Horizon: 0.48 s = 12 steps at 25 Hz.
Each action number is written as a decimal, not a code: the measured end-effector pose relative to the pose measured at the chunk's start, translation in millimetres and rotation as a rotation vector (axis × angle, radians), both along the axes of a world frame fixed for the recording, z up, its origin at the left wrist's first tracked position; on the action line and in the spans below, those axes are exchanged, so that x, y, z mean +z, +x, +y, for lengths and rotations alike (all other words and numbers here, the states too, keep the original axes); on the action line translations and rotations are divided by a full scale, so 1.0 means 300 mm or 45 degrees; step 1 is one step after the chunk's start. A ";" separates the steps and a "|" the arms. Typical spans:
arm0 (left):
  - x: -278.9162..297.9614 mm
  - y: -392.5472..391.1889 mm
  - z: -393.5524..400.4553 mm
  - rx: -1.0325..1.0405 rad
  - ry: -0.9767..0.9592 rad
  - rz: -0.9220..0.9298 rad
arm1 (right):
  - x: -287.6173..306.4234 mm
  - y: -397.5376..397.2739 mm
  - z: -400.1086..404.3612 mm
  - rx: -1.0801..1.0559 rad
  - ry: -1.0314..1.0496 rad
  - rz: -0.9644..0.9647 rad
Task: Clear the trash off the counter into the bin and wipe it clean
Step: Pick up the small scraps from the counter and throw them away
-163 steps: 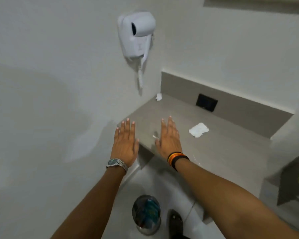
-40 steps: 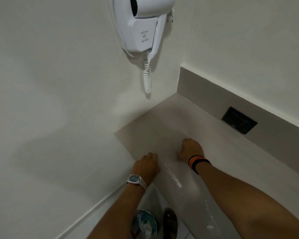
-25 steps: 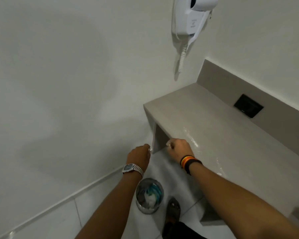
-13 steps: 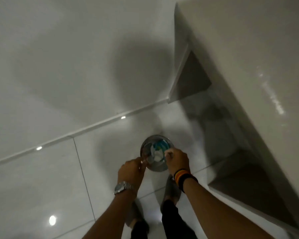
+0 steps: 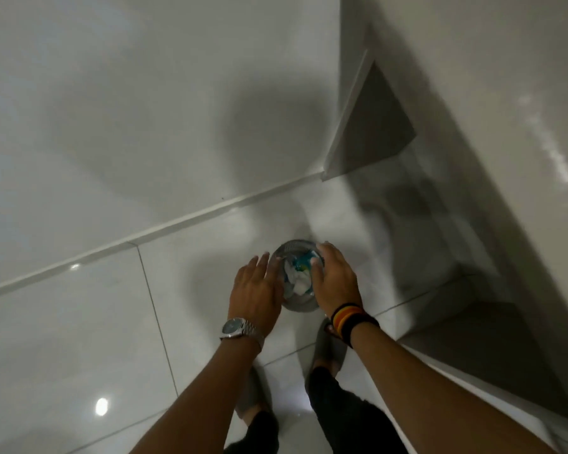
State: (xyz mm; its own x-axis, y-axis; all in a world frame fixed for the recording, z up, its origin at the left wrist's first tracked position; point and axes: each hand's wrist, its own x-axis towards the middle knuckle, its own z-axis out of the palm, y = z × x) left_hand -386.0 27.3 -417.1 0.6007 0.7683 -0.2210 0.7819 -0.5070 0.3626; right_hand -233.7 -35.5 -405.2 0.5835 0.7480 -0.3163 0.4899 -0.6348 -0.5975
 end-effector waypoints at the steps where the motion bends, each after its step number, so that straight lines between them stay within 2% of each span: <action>1: 0.106 0.000 0.019 -0.045 0.075 -0.017 | 0.112 -0.013 0.014 0.067 0.026 -0.056; 5: 0.560 0.025 0.111 -0.160 0.360 -0.136 | 0.527 -0.055 0.070 0.290 0.139 -0.503; 9: 0.993 0.050 0.178 -0.236 0.516 -0.222 | 0.926 -0.065 0.089 0.090 0.190 -0.669; 12: 1.193 0.132 0.199 -0.371 0.630 -0.252 | 1.126 -0.007 0.060 -0.043 0.202 -0.756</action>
State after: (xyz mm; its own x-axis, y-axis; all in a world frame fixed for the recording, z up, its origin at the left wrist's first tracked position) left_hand -346.3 87.1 -59.2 0.7949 0.5493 0.2578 0.5276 -0.8355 0.1535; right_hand -235.9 -17.5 -67.4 0.6502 0.7372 0.1836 0.7491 -0.5817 -0.3170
